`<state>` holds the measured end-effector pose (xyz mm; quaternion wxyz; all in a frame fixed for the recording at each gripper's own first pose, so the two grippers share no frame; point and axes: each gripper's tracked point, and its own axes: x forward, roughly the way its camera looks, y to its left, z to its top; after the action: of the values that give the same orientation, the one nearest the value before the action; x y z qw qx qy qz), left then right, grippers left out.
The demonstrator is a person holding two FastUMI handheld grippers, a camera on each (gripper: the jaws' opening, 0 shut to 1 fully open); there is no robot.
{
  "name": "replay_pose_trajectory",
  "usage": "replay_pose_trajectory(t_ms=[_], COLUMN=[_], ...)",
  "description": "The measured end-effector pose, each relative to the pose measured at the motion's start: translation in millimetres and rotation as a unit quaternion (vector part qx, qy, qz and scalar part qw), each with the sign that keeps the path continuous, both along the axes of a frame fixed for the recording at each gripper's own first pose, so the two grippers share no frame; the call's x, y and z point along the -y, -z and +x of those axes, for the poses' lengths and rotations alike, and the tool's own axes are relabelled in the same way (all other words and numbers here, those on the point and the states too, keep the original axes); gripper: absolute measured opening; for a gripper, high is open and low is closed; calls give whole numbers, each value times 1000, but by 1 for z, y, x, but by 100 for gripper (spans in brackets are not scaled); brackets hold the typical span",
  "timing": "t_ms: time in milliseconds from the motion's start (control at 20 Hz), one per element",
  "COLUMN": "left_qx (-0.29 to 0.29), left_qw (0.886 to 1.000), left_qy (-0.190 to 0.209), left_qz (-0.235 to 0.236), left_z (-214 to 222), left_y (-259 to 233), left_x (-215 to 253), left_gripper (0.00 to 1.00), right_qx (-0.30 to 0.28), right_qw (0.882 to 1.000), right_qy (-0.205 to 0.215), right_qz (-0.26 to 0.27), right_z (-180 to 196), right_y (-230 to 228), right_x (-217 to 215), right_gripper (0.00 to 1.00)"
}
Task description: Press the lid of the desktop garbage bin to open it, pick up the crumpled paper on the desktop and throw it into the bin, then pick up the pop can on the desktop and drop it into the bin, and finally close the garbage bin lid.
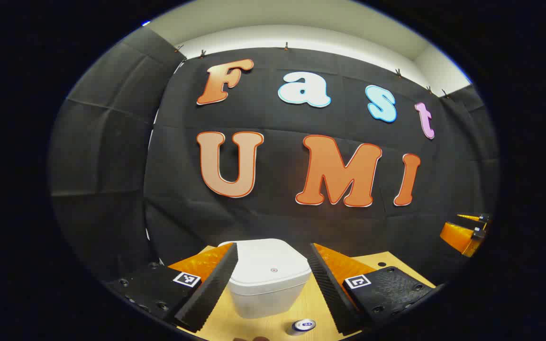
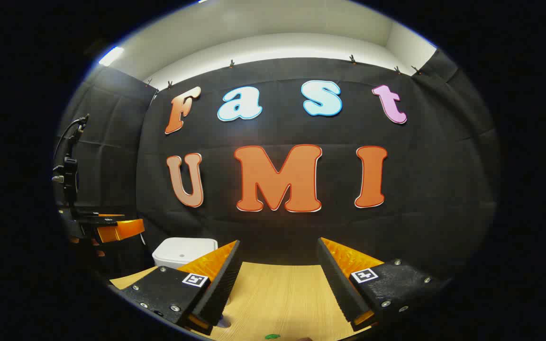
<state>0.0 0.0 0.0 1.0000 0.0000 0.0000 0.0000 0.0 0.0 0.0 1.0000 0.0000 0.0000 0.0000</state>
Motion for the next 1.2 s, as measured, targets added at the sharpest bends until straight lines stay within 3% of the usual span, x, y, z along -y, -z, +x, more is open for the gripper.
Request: replay_pose_trajectory(t_ms=[450,1200], left_qx=[-7,0], left_qw=[1000,1000], left_qy=[28,4], left_qz=[1,-4], left_z=[9,14], left_y=[5,1], left_x=[19,7], left_gripper=[94,94], right_qx=[-8,-11], right_qw=[1000,1000], right_qy=[-7,-13], right_qz=[4,3], right_z=[14,26], right_y=[2,3], right_x=[-6,-7], right_gripper=[93,93])
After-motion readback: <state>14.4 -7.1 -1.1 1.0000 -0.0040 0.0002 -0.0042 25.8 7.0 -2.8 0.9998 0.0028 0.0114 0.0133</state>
